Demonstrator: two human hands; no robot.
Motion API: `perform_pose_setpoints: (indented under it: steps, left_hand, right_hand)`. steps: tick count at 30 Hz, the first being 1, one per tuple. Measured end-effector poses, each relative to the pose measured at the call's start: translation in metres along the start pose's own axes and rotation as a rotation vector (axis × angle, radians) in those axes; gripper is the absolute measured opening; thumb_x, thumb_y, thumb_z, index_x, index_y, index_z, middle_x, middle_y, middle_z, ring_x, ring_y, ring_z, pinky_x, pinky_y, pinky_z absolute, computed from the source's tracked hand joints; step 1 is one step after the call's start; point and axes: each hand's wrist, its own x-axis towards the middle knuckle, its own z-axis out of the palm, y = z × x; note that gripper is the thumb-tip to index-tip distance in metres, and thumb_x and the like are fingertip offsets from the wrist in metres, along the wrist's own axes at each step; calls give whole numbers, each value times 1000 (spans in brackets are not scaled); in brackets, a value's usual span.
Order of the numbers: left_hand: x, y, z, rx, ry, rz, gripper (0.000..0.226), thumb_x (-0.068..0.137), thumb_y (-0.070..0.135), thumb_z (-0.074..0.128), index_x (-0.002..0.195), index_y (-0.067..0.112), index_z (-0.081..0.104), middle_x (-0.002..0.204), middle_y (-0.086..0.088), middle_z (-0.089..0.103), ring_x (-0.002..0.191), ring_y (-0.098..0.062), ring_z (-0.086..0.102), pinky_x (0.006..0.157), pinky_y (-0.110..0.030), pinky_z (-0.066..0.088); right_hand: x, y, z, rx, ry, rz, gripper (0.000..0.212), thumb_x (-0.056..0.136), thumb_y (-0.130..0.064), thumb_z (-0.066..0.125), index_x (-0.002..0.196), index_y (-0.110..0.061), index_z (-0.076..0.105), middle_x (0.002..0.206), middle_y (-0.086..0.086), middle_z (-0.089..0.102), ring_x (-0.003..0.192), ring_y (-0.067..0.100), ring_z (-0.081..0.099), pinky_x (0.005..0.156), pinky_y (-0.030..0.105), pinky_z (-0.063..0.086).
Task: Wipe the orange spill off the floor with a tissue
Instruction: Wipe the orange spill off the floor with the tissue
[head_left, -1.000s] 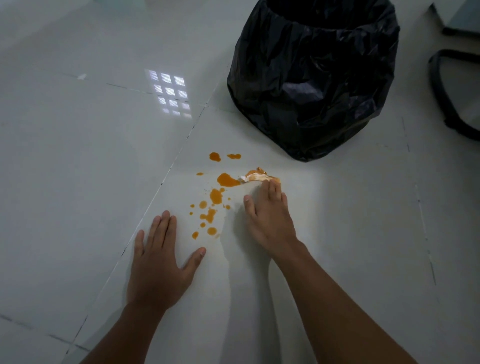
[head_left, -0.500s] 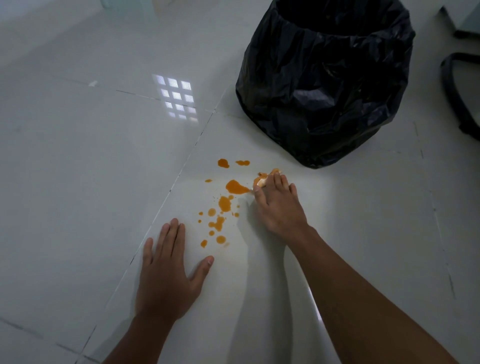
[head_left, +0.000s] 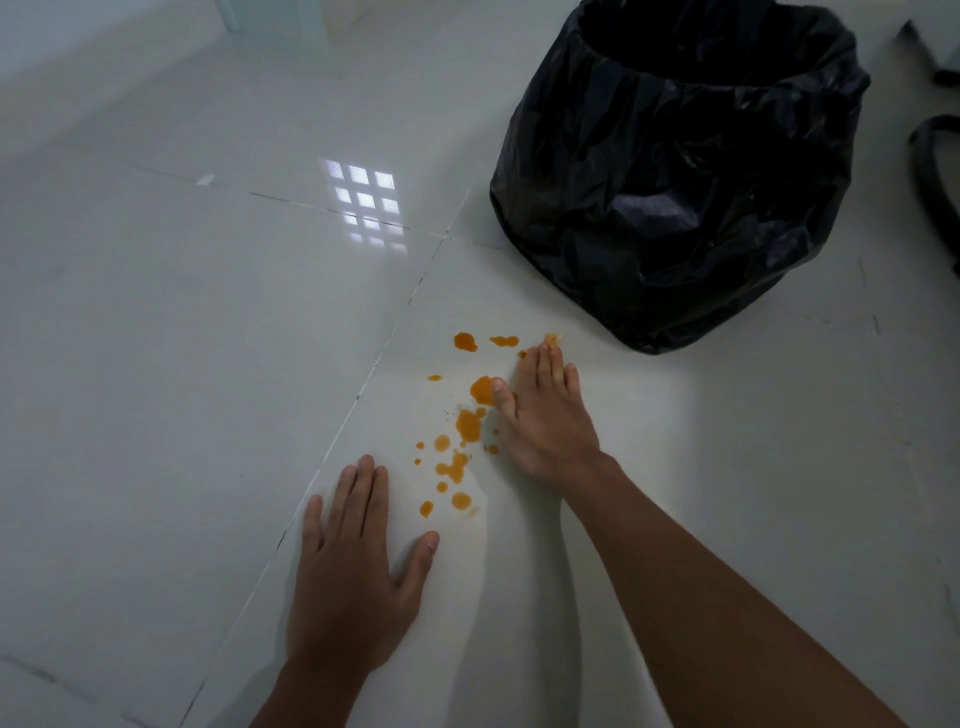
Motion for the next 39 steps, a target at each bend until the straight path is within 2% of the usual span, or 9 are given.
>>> perform_pose_setpoints:
  steps: [3,5,8,11,15,24,29,39]
  left_hand:
    - [0,-1,0,-5,0,5,83,93,63,32,152,5,35,163,-8,30,152,-23,25,122,-50,20]
    - [0,-1,0,-14,4,6,84,94,65,30,153,6,34,164,-7,28,152,-22,23,122,-49,19]
    - [0,-1,0,-12,7,0,87,94,68,25,154,5,32,166,-7,20,154,-22,19,122,-50,20]
    - [0,2,0,41,6,-89,95,90,69,34,155,0,25,167,-16,10,155,-30,13,123,-55,17]
    - [1,6,-2,145,-96,-169,100,89,73,26,154,-2,26,165,-19,19,152,-38,17,118,-65,18]
    - [1,5,-3,135,-108,-151,101,87,73,31,152,-3,30,163,-19,23,151,-39,21,116,-66,21]
    - [2,5,-4,134,-117,-152,101,87,74,30,153,-2,30,164,-18,23,151,-39,21,117,-66,21]
    - [1,6,-5,124,-137,-153,102,88,76,27,154,-1,27,165,-17,20,153,-38,16,117,-66,20]
  right_hand:
    - [16,13,-10,-31,-67,-154,71,103,-54,8,156,-8,-5,165,8,-11,150,13,-16,123,35,-11]
    - [24,24,-14,-35,-86,-219,71,102,-56,7,157,-12,-6,165,3,-12,149,9,-18,122,33,-11]
    - [28,32,-14,1,-49,-200,71,101,-57,8,157,-16,-9,165,-1,-14,148,6,-20,121,30,-13]
    - [31,27,-9,-11,-46,-167,73,101,-58,7,156,-14,-11,165,1,-15,148,8,-20,121,32,-14]
    - [40,17,-10,-47,-72,-196,70,102,-56,6,156,-15,-12,165,0,-16,148,9,-22,121,35,-15]
    - [65,14,-16,-35,-114,-336,66,99,-62,6,157,-32,-2,166,-11,-4,148,9,-22,118,38,-19]
    - [66,14,-17,3,-140,-446,56,100,-59,4,154,-44,8,163,-17,9,141,-5,-23,116,35,-23]
    - [63,-4,-5,-29,-118,-458,63,101,-56,2,158,-30,10,165,-12,9,149,2,-14,119,38,-19]
